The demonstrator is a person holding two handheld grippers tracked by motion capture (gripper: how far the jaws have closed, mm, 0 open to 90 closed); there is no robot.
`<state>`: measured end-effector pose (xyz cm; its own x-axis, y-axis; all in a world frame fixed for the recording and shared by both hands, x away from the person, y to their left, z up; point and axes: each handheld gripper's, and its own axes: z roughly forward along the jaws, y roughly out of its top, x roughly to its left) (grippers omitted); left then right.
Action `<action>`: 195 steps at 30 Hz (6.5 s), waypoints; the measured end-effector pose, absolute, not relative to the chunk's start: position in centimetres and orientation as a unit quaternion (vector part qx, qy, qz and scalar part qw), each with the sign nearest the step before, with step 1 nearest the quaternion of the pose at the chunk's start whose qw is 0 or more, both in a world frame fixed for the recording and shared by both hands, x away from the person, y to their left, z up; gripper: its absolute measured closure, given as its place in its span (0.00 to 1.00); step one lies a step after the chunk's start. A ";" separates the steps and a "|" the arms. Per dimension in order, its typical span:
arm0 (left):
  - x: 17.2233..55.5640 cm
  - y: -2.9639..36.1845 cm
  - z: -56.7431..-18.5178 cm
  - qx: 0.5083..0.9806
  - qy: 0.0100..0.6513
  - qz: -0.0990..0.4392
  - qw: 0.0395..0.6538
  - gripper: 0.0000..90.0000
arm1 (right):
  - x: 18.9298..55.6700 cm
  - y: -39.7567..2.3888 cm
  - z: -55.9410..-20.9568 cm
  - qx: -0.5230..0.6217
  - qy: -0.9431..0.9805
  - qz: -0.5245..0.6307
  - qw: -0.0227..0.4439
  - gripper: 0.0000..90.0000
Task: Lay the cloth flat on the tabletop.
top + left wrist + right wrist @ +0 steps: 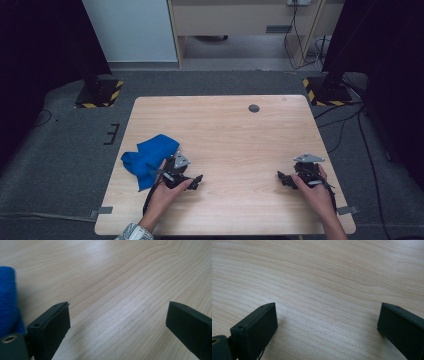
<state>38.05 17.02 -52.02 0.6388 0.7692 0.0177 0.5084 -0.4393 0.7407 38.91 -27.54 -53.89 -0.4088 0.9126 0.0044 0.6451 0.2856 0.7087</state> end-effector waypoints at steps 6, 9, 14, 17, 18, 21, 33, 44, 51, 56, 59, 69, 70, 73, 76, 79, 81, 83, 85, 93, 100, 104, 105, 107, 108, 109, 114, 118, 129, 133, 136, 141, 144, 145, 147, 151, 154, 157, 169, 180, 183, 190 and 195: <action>38.0 18.9 -51.0 0.812 0.403 0.183 0.380 0.07 | 38.9 -27.5 -53.9 0.504 0.774 0.323 0.206 0.03; 37.8 20.0 -50.2 0.804 0.409 0.187 0.390 0.07 | 38.9 -27.5 -53.9 0.504 0.774 0.323 0.206 0.03; 37.8 21.2 -49.4 0.793 0.417 0.201 0.396 0.08 | 38.9 -27.5 -53.9 0.504 0.774 0.323 0.206 0.03; 37.7 21.7 -48.8 0.788 0.418 0.204 0.404 0.08 | 38.9 -27.5 -53.9 0.504 0.774 0.323 0.206 0.03; 37.7 21.7 -48.8 0.788 0.418 0.204 0.404 0.08 | 38.9 -27.5 -53.9 0.504 0.774 0.323 0.206 0.03; 37.7 22.4 -48.3 0.786 0.416 0.204 0.409 0.08 | 38.9 -27.5 -53.9 0.504 0.774 0.323 0.206 0.03; 37.8 24.2 -47.3 0.774 0.422 0.204 0.426 0.08 | 38.9 -27.5 -53.9 0.503 0.775 0.323 0.206 0.03; 38.3 27.6 -47.2 0.753 0.464 0.232 0.406 0.08 | 38.9 -27.5 -53.9 0.504 0.774 0.323 0.205 0.03; 39.5 28.8 -50.4 0.759 0.499 0.230 0.349 0.08 | 38.9 -27.5 -53.9 0.504 0.774 0.323 0.205 0.03; 40.3 29.5 -52.1 0.755 0.526 0.215 0.327 0.06 | 38.9 -27.5 -53.9 0.504 0.774 0.323 0.205 0.03; 40.4 29.7 -52.3 0.752 0.531 0.209 0.330 0.07 | 38.9 -27.5 -53.9 0.504 0.774 0.323 0.205 0.03; 40.4 29.6 -52.7 0.763 0.523 0.197 0.325 0.27 | 38.9 -27.5 -53.9 0.503 0.774 0.322 0.207 0.03; 40.3 29.5 -52.7 0.763 0.522 0.198 0.325 0.30 | 38.9 -27.5 -53.9 0.503 0.774 0.322 0.207 0.03; 40.3 29.4 -52.5 0.765 0.521 0.194 0.325 0.42 | 38.9 -27.5 -53.9 0.503 0.774 0.322 0.207 0.03; 40.2 29.2 -52.4 0.767 0.517 0.192 0.329 0.54 | 38.9 -27.5 -53.9 0.503 0.774 0.322 0.207 0.03; 40.1 29.2 -52.3 0.770 0.513 0.186 0.332 0.65 | 38.9 -27.5 -53.9 0.503 0.774 0.322 0.207 0.03; 40.1 29.2 -52.2 0.770 0.513 0.183 0.332 0.71 | 38.9 -27.5 -53.9 0.503 0.774 0.322 0.207 0.03; 40.1 29.3 -52.2 0.770 0.513 0.180 0.334 0.75 | 38.9 -27.5 -53.9 0.503 0.774 0.322 0.207 0.03; 40.1 29.3 -52.1 0.770 0.512 0.180 0.335 0.78 | 38.9 -27.5 -53.9 0.503 0.774 0.322 0.207 0.03; 39.8 29.6 -51.4 0.762 0.510 0.188 0.352 0.81 | 38.9 -27.5 -53.9 0.503 0.774 0.322 0.207 0.03; 39.2 29.8 -50.1 0.741 0.506 0.207 0.391 0.81 | 38.9 -27.5 -53.9 0.503 0.774 0.322 0.207 0.03; 39.0 29.8 -49.4 0.735 0.502 0.215 0.402 0.81 | 38.9 -27.5 -53.9 0.504 0.774 0.323 0.207 0.03; 38.9 29.6 -49.1 0.734 0.498 0.216 0.408 0.81 | 38.9 -27.5 -53.9 0.504 0.774 0.322 0.207 0.03; 38.7 29.3 -48.8 0.732 0.494 0.218 0.415 0.81 | 38.9 -27.5 -53.9 0.504 0.774 0.323 0.206 0.03; 38.7 29.3 -48.8 0.732 0.494 0.218 0.415 0.81 | 38.9 -27.5 -53.9 0.504 0.774 0.323 0.206 0.03; 38.6 28.9 -48.4 0.732 0.490 0.219 0.420 0.81 | 38.9 -27.5 -53.9 0.503 0.775 0.322 0.207 0.03; 38.3 27.6 -47.6 0.735 0.473 0.217 0.434 0.81 | 38.9 -27.5 -53.9 0.503 0.775 0.323 0.207 0.03; 38.1 25.5 -46.5 0.744 0.451 0.215 0.444 0.81 | 38.9 -27.5 -53.9 0.504 0.775 0.322 0.206 0.03; 39.2 15.6 -45.6 0.792 0.374 0.174 0.450 0.81 | 38.9 -27.5 -53.9 0.504 0.774 0.322 0.206 0.03; 39.6 13.5 -45.9 0.803 0.360 0.159 0.448 0.81 | 38.9 -27.4 -53.9 0.505 0.774 0.322 0.206 0.03; 39.9 11.7 -46.5 0.812 0.349 0.142 0.445 0.81 | 38.8 -27.4 -53.9 0.506 0.774 0.322 0.205 0.03; 39.9 8.4 -48.8 0.835 0.329 0.115 0.426 0.81 | 38.8 -27.4 -53.9 0.506 0.773 0.321 0.207 0.03; 40.0 7.6 -50.1 0.843 0.329 0.106 0.412 0.80 | 38.8 -27.3 -53.9 0.505 0.774 0.321 0.209 0.03; 40.0 7.6 -50.1 0.843 0.329 0.106 0.412 0.80 | 38.8 -27.3 -53.9 0.505 0.774 0.321 0.209 0.03; 40.2 7.3 -51.2 0.846 0.333 0.106 0.402 0.80 | 38.8 -27.3 -53.9 0.507 0.772 0.321 0.209 0.03; 40.5 7.3 -52.7 0.846 0.335 0.101 0.402 0.78 | 38.8 -27.0 -53.7 0.504 0.774 0.321 0.208 0.12; 40.6 7.3 -52.8 0.843 0.338 0.104 0.406 0.66 | 38.6 -26.6 -53.2 0.492 0.774 0.339 0.210 0.18; 40.3 7.3 -52.7 0.841 0.341 0.120 0.403 0.45 | 38.3 -26.1 -52.4 0.473 0.772 0.362 0.221 0.23; 37.8 10.0 -48.4 0.815 0.334 0.154 0.448 0.28 | 37.2 -23.6 -50.8 0.417 0.785 0.406 0.212 0.57; 35.4 13.8 -49.3 0.822 0.349 0.167 0.418 0.40 | 36.8 -21.7 -50.4 0.374 0.802 0.420 0.201 0.78; 35.4 13.3 -49.5 0.827 0.336 0.167 0.419 0.45 | 37.0 -21.0 -50.3 0.376 0.798 0.429 0.192 0.65; 35.6 12.4 -50.3 0.841 0.316 0.175 0.403 0.51 | 38.2 -18.8 -51.1 0.372 0.807 0.424 0.174 0.50; 36.7 12.1 -51.0 0.845 0.324 0.171 0.389 0.62 | 39.4 -17.3 -52.1 0.377 0.811 0.413 0.171 0.60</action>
<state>36.66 12.15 -51.04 0.7318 0.6805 0.0365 0.4144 -0.4868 0.7689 39.36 -17.29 -52.14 -0.6576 0.7526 0.0335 0.4700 0.3751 0.7990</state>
